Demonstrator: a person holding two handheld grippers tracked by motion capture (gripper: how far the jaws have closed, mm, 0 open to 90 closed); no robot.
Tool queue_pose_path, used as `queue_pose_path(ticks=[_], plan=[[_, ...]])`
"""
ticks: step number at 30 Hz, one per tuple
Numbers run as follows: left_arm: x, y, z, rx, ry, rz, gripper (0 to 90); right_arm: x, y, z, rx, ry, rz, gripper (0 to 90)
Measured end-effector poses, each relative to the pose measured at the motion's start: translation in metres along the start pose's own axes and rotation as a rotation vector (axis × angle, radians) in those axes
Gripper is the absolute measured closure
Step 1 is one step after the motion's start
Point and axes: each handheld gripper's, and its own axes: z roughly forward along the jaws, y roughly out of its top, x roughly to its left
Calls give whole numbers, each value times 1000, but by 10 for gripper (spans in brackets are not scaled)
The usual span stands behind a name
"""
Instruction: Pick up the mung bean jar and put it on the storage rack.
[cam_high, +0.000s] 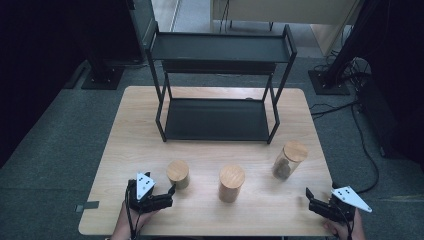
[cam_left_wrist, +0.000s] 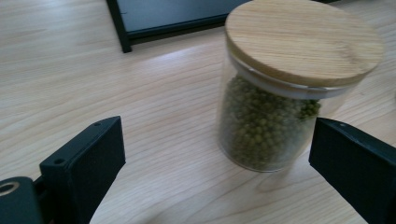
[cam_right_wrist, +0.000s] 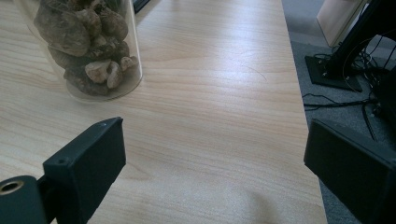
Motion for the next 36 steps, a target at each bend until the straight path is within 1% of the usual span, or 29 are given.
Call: queue_pose_path(ticks=[1, 4, 14, 20, 23, 27, 30, 33, 35, 36], plan=[[0, 0, 0, 0, 0, 0, 37, 0, 0, 0, 0, 0, 0, 51], [-3, 2, 2, -4, -18, -7, 37, 0, 0, 0, 0, 1, 0, 51], [-12, 6, 10, -1, -28, -18, 38, 0, 0, 0, -1, 8, 2, 51], [-15, 7, 15, -3, -33, -33, 40, 0, 0, 0, -1, 10, 1, 51], [-16, 7, 17, 3, -48, -26, 41, 0, 0, 0, -1, 10, 1, 51], [-17, 7, 20, 14, -47, -33, 45, 0, 0, 0, -1, 10, -1, 51], [-18, 8, 23, 16, -45, -39, 56, 0, 0, 0, 0, 10, -2, 51], [-20, 9, 27, 20, -37, -44, 96, 0, 0, 0, -1, 11, -4, 51], [-21, 9, 28, 20, -41, -45, 109, 0, 0, 0, -1, 12, -4, 51], [-21, 9, 29, 16, -42, -47, 132, 0, 0, 0, -2, 12, -5, 51]])
